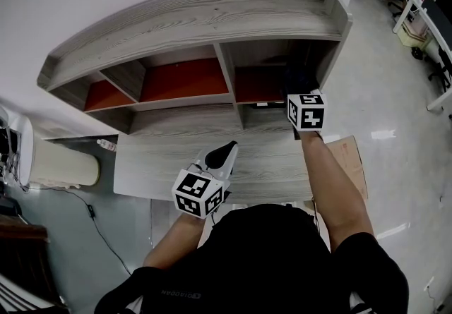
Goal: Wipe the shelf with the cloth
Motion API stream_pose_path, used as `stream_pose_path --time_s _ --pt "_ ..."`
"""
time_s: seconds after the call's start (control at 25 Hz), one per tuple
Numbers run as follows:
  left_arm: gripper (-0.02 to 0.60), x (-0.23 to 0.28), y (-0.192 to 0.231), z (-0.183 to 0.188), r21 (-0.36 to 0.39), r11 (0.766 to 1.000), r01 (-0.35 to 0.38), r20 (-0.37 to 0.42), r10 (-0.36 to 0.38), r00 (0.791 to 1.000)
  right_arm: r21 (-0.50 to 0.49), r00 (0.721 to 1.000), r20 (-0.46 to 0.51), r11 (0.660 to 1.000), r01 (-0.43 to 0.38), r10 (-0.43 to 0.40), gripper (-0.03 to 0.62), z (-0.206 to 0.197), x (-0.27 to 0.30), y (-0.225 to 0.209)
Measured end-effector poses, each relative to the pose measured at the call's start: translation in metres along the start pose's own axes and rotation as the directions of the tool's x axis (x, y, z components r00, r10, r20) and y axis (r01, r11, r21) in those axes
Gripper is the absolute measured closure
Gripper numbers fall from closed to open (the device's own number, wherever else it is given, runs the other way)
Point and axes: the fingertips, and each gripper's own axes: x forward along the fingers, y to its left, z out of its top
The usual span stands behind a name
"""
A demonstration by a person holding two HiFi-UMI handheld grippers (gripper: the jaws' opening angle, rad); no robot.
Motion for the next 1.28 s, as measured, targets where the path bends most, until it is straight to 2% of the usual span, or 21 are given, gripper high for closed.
stream_pose_path --time_s 0.64,1.28 --pt "0.574 -0.005 0.004 0.000 -0.002 1.000 -0.015 0.003 0.015 1.000 0.030 1.000 0.021 1.000 0.002 -0.003 0.499 0.010 -0.003 -0.002" --pt "0.574 -0.006 0.002 0.003 -0.007 1.000 -0.004 0.022 0.005 1.000 0.024 0.993 0.114 1.000 -0.014 0.011 0.499 0.090 -0.032 0.002"
